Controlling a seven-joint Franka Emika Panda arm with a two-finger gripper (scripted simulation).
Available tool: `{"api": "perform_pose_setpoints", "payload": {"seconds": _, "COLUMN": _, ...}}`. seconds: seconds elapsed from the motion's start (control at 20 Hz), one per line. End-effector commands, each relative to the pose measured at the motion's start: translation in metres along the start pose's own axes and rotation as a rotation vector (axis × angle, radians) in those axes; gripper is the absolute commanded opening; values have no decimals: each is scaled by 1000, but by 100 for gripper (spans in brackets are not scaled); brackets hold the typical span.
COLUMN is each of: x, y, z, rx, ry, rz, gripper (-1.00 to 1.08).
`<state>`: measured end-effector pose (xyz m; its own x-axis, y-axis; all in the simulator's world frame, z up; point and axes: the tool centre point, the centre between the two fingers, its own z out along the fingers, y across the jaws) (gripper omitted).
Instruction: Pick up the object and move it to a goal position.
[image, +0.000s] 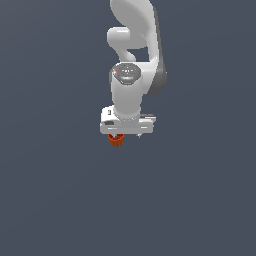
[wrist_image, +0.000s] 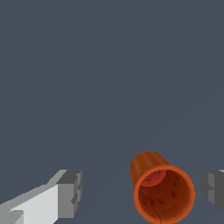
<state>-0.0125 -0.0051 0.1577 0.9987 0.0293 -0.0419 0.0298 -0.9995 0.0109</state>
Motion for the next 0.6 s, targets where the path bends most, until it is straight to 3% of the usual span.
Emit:
{"api": "perform_pose_setpoints", "payload": {"seconds": 0.0, "x": 0, "y": 0, "z": 0, "rx": 0, "ry": 0, "rz": 0, "gripper": 28}}
{"api": "perform_pose_setpoints", "payload": {"seconds": 0.55, "x": 1, "y": 4, "z": -6, "rx": -6, "ry": 3, "rz": -1, "gripper": 28}}
